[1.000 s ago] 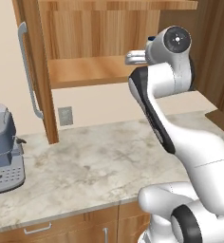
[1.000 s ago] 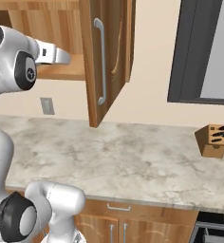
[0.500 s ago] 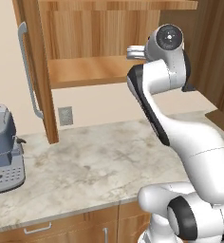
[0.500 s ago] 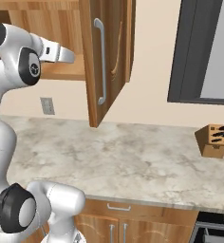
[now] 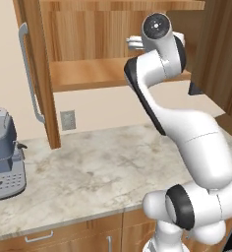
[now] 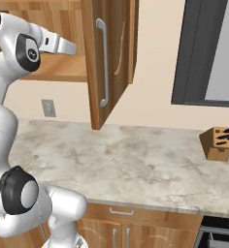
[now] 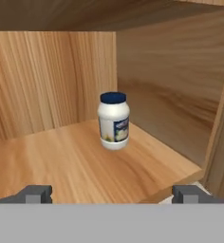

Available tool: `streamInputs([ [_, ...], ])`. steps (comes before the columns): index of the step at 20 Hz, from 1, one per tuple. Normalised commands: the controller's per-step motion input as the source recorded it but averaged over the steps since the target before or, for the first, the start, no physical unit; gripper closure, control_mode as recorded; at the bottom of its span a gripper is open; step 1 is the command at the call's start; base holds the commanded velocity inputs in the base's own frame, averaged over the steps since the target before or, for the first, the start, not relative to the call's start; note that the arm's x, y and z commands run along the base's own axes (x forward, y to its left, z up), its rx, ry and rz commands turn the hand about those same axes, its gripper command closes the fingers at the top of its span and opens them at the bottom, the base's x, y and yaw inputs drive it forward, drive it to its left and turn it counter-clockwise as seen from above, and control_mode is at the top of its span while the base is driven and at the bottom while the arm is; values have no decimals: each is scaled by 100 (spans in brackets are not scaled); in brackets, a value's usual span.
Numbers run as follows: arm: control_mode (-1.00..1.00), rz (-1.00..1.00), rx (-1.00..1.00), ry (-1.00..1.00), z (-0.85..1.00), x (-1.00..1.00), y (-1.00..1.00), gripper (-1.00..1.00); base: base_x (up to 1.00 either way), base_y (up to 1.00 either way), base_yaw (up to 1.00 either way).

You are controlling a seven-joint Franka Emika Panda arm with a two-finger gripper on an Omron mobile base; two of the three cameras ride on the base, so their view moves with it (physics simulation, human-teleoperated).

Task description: Collect the turmeric, mayonnaise, and shaker from the cabinet and place them next to the stove.

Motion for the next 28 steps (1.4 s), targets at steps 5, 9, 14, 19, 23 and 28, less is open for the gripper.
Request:
streamInputs([
  [5, -100, -1, -6, 1, 6, 43, -4, -100, 0, 0, 0],
  [9, -100, 0, 0, 0, 0, 40, -8, -100, 0, 0, 0],
  [14, -100, 0, 0, -1, 0, 39, -26, -100, 0, 0, 0],
  [19, -100, 0, 0, -9, 0, 31, -33, -100, 0, 0, 0],
  [23, -100, 0, 0, -10, -3, 28, -15, -100, 0, 0, 0],
  [28, -100, 3, 0, -10, -17, 23, -20, -100, 0, 0, 0],
])
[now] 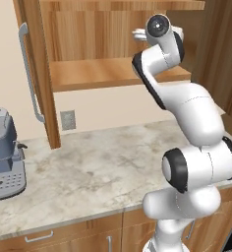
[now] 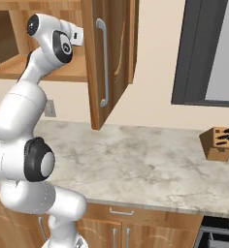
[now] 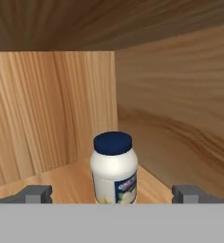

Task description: Collect the turmeric, mayonnaise, and shaker from the cabinet and place them next to the stove.

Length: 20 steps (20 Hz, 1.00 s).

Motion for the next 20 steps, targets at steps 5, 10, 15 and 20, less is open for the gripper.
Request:
streamInputs([
  [5, -100, 2, 0, -6, 0, 22, -20, -100, 0, 0, 0],
  [10, -100, 3, 0, -3, 0, 30, -6, -100, 0, 0, 0],
  [15, -100, 6, 0, -1, 0, 24, -15, -100, 0, 0, 0],
  [20, -100, 5, 0, 0, 0, 20, -16, -100, 0, 0, 0],
])
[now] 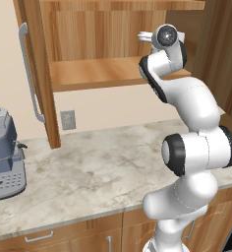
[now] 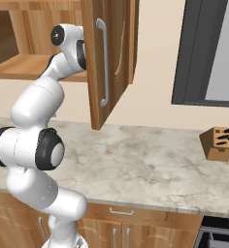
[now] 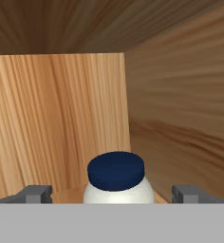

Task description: Collect the turmeric, mayonnaise, and shaker from the cabinet and place them next to the stove.

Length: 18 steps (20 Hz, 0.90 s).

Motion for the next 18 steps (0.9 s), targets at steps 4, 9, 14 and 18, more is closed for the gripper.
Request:
streamInputs([
  [4, -100, 3, 0, 0, 0, 21, -8, -100, 0, 0, 0],
  [9, -100, 0, 0, 0, -2, 6, 0, -100, 0, 0, 0],
  [14, -100, 0, 0, 0, -12, 9, 0, -100, 0, 0, 0],
  [18, -100, 0, 0, 0, -1, 15, 0, -100, 0, 0, 0],
])
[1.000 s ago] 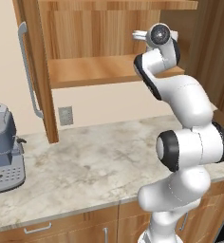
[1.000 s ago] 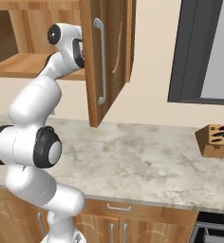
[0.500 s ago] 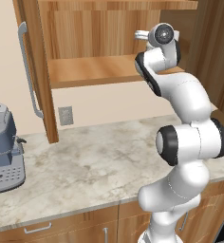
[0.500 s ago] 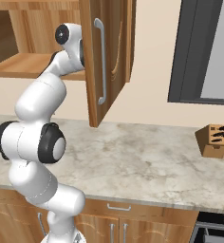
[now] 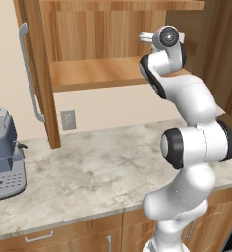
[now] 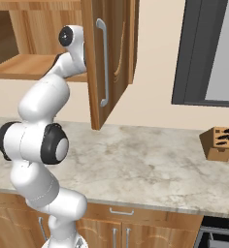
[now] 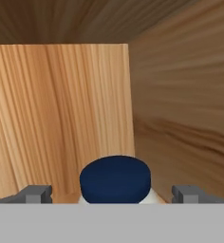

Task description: Collect the turmeric, mayonnaise, and shaker from the cabinet and place them next to the stove.

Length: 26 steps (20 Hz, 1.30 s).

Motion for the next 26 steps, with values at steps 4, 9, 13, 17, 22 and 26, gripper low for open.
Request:
streamInputs([
  [4, -100, 0, 0, 0, 0, 18, -1, -100, 0, 0, 0],
  [9, -100, 1, 0, 0, -1, 12, -7, -100, 0, 0, 0],
  [13, -100, 1, 0, 0, -6, 1, -25, -100, 0, 0, 0],
  [17, -100, 0, 0, 0, -4, 0, -15, -100, 0, 0, 0],
  [22, -100, 2, 0, 0, 0, 0, 0, -100, 0, 0, 0],
  [26, -100, 3, 0, 0, -2, 0, 1, 100, 0, 0, 0],
])
